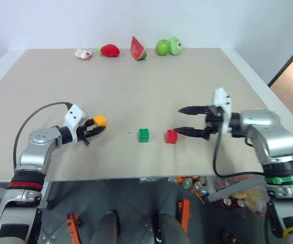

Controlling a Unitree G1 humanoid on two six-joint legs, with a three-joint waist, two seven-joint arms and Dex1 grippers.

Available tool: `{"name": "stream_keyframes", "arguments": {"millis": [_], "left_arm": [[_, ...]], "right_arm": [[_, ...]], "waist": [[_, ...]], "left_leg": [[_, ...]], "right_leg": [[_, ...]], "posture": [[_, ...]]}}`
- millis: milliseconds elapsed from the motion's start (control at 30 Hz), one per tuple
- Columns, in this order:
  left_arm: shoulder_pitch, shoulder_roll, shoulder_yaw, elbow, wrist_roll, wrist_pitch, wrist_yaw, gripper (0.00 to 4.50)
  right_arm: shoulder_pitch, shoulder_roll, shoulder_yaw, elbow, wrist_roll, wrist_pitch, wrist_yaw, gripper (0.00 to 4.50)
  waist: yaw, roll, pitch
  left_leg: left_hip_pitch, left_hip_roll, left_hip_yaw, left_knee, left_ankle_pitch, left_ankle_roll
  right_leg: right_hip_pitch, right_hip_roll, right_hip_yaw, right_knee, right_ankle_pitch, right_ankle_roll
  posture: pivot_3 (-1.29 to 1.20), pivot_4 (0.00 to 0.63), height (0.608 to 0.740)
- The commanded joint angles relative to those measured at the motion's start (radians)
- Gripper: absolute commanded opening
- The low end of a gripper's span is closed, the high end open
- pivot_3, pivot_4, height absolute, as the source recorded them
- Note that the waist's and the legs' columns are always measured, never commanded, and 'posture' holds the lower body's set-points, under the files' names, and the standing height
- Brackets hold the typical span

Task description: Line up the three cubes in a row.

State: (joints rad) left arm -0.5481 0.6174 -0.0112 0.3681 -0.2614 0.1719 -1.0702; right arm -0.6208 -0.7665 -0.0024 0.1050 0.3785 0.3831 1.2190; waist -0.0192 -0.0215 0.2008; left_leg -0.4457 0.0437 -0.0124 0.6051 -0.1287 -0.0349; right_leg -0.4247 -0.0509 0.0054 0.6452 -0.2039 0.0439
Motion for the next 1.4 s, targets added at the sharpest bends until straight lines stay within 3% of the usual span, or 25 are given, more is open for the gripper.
{"name": "stream_keyframes", "arguments": {"millis": [33,400,867,1400], "left_arm": [[-0.033,0.016,-0.030,-0.031,-0.056,0.069,-0.143,1.32],[-0.219,-0.079,-0.122,0.220,0.017,0.003,-0.283,1.32],[-0.299,-0.104,-0.117,0.421,0.085,-0.151,-0.320,1.32],[-0.307,-0.087,-0.099,0.458,0.097,-0.196,-0.346,1.32]], "right_arm": [[0.006,-0.024,-0.064,-0.019,0.030,0.008,-0.013,3.93],[0.129,-0.099,-0.129,-0.148,0.086,0.098,-0.022,3.93],[0.187,-0.123,-0.157,-0.223,0.133,0.152,-0.053,3.93],[0.166,-0.123,-0.147,-0.200,0.126,0.146,-0.054,3.93]], "waist": [[-0.002,0.000,0.000],[-0.002,0.000,0.000],[-0.003,-0.001,0.000],[-0.003,-0.001,0.000]], "left_leg": [[0.000,0.000,0.000,0.000,0.000,0.000],[0.000,0.002,0.001,0.001,0.000,0.000],[0.000,0.003,0.002,0.002,0.000,0.001],[0.000,0.003,0.002,0.002,0.000,0.001]], "right_leg": [[0.000,0.000,0.000,0.000,0.000,0.000],[0.000,0.002,0.001,0.000,0.000,0.000],[-0.001,0.004,0.004,0.000,0.000,0.000],[-0.001,0.005,0.005,0.000,0.001,0.001]], "posture": [[0.00,0.150,0.740],[0.00,0.150,0.740],[0.00,0.150,0.740],[0.00,0.150,0.740]]}}
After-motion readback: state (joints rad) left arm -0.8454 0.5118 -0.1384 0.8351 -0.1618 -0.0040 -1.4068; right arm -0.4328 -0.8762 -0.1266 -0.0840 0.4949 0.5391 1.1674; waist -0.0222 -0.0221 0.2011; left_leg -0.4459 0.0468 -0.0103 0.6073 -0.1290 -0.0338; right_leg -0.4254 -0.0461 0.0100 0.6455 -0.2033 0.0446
